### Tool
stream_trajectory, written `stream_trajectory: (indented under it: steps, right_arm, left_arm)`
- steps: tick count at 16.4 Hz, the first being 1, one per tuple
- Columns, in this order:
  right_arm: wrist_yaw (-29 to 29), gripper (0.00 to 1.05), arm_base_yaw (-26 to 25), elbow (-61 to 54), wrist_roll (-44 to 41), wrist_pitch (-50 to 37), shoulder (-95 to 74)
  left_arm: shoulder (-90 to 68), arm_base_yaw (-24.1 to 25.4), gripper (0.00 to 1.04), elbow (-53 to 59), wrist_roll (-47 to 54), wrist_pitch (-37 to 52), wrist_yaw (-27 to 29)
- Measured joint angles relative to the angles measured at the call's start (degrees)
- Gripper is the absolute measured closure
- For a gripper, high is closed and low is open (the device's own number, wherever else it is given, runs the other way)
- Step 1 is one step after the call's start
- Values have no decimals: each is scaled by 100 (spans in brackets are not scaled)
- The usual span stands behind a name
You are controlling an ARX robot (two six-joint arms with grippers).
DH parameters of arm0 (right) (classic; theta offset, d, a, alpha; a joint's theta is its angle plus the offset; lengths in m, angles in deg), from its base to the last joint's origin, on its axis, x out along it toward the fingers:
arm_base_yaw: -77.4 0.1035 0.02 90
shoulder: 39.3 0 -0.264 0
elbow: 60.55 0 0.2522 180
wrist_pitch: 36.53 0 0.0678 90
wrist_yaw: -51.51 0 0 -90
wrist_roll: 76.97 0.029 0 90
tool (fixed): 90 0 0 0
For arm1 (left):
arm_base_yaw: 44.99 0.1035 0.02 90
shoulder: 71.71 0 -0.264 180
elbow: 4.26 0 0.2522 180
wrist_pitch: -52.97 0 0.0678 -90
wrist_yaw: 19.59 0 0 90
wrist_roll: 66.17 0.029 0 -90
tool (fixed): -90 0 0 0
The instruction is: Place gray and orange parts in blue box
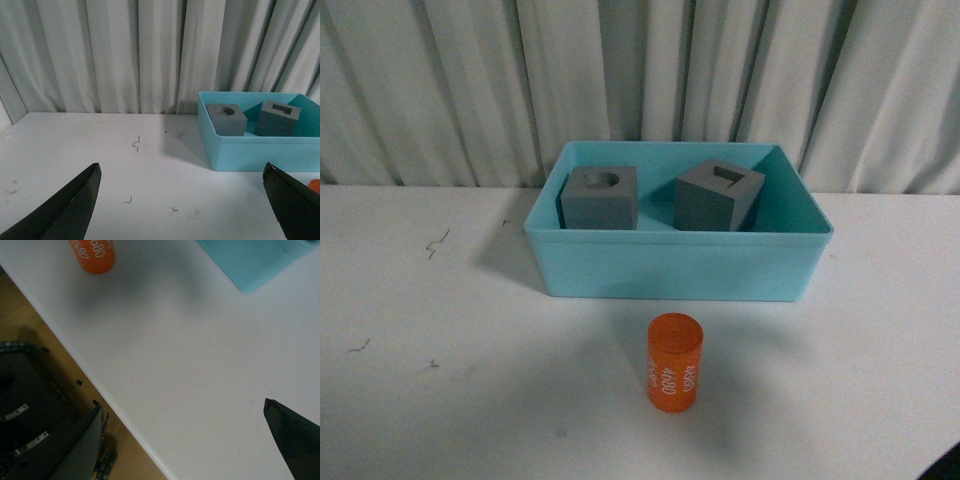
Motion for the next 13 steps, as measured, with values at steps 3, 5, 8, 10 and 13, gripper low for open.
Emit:
stream_trajectory:
  steps: [3,5,8,10,13]
  right_arm:
    - [-24,6,717,656,-339,96,-911]
    - [7,6,1152,922,-313,-9,-1327]
    - [33,6,1593,1226,-151,-321,-1746]
    - [33,6,1797,1386,61,-505,-2009]
    - [35,6,2074,1539,372,-772,-2323]
  left_arm:
    - [0,0,7,0,0,0,0]
    - [0,0,7,0,0,0,0]
    - [0,0,7,0,0,2,0]
    - [0,0,7,0,0,2,2]
    - [0,0,7,0,0,0,0]
